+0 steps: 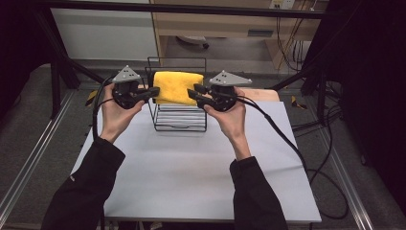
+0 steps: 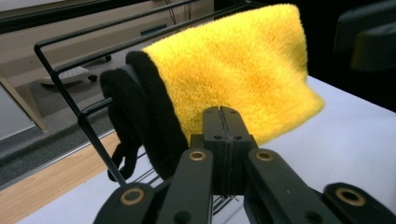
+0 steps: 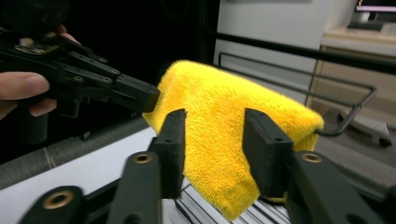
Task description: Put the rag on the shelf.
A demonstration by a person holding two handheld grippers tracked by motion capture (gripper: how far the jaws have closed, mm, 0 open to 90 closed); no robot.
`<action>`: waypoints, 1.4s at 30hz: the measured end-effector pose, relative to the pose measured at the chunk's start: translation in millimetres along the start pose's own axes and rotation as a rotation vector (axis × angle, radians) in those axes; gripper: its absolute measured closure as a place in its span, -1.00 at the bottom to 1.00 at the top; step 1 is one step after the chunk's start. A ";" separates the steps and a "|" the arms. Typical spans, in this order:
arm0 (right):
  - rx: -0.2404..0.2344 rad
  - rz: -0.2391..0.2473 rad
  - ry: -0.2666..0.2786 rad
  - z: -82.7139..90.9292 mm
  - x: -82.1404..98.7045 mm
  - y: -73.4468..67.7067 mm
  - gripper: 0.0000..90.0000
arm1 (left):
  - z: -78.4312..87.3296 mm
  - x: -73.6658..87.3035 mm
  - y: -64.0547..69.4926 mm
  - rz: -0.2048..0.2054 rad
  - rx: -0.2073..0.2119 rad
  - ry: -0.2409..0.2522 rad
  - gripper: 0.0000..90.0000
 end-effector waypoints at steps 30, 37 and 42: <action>0.010 -0.041 -0.048 16.6 30.4 7.7 0.08 | 16.0 34.7 -3.5 0.032 0.019 -0.035 0.33; 0.027 -0.063 -0.084 45.6 44.7 19.1 -0.39 | 31.5 66.4 -2.5 0.046 0.029 -0.098 -0.12; 0.049 -0.063 -0.105 68.3 59.5 31.8 -0.67 | 42.6 90.4 -3.7 0.058 0.024 -0.134 -0.38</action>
Point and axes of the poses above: each handheld gripper's, and its own axes: z roughly backward along the jaws, x roughly out of its underside, y roughly to its right, the point moved 8 cm from there along -z, roughly forward along the jaws, and after that the axes turned 15 degrees about y, right-handed, at the moved point
